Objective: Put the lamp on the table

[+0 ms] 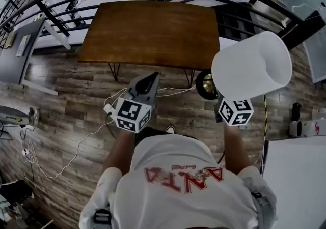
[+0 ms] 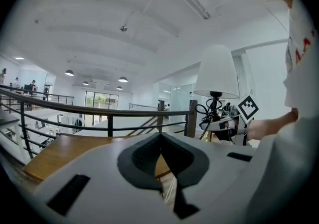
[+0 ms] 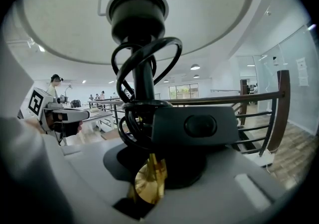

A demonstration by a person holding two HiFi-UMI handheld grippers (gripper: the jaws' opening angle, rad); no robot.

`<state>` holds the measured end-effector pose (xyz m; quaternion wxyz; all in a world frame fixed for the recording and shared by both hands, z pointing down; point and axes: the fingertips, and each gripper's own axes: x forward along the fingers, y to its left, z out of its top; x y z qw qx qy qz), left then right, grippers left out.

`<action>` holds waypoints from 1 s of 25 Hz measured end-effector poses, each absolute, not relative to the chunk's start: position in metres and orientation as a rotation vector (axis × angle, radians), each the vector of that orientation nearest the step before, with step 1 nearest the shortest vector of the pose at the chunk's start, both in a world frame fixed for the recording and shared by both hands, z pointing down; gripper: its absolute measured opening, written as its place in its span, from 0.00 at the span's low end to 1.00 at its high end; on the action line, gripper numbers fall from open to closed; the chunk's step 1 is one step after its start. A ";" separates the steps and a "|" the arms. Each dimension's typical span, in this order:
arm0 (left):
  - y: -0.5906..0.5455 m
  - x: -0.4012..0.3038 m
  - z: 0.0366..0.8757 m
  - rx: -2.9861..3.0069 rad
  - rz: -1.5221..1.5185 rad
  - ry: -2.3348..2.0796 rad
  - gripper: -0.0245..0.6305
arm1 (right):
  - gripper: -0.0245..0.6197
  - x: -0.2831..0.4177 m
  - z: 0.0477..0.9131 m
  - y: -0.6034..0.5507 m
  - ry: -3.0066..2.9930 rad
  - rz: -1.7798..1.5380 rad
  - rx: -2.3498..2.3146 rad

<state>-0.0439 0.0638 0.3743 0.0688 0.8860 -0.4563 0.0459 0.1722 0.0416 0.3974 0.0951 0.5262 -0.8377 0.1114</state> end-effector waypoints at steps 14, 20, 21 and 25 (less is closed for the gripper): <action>-0.011 -0.025 0.390 2.671 0.200 -1.346 0.05 | 0.17 0.185 0.416 -0.032 -2.482 0.351 1.562; -0.058 -0.020 0.390 2.699 0.192 -1.301 0.05 | 0.17 0.202 0.425 -0.067 -2.415 0.367 1.646; -0.064 -0.017 0.387 2.705 0.188 -1.290 0.05 | 0.17 0.206 0.422 -0.070 -2.406 0.365 1.658; -0.085 -0.005 0.375 2.732 0.186 -1.231 0.05 | 0.17 0.219 0.408 -0.085 -2.367 0.357 1.715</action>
